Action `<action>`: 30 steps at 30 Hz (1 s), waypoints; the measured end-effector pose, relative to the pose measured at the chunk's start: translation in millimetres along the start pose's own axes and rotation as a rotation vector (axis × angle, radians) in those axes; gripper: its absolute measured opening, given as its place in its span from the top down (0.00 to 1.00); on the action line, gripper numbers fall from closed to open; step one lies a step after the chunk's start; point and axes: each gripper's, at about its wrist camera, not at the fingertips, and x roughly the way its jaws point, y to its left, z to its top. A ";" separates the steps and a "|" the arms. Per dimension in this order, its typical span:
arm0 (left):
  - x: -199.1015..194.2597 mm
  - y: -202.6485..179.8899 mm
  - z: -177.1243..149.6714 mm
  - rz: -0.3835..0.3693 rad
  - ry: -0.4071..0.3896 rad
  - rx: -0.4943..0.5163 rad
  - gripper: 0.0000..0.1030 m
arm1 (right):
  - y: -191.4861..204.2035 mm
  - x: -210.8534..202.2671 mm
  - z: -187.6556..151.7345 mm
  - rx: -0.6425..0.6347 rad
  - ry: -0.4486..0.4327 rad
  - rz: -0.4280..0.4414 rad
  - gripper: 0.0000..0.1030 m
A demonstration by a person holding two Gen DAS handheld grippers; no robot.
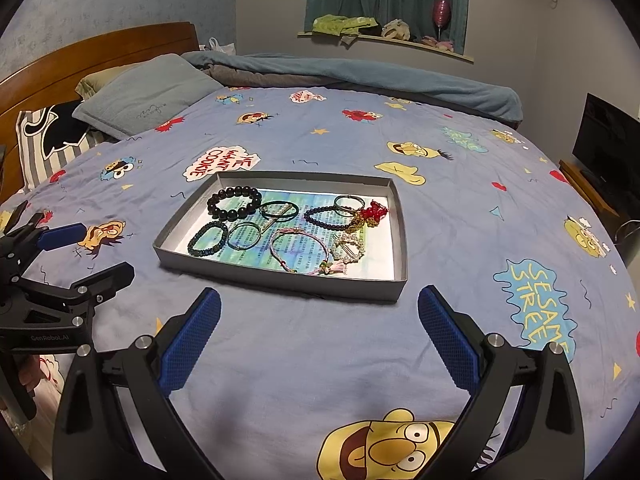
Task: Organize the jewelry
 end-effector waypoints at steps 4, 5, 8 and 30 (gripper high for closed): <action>0.0 -1.0 0.6 -0.001 -0.004 0.002 0.06 | -0.2 -0.5 -0.6 -0.001 0.000 0.000 0.05; 0.5 -1.6 0.8 -0.001 -0.003 0.004 0.06 | -0.2 -0.6 -0.7 -0.001 0.000 0.000 0.05; 0.1 -2.7 0.5 -0.001 -0.005 0.008 0.06 | 0.0 -0.5 -0.6 -0.001 0.001 -0.001 0.05; -3.9 -10.3 1.5 -0.008 -0.042 0.060 0.06 | -0.4 1.0 -1.5 -0.007 0.011 -0.002 0.05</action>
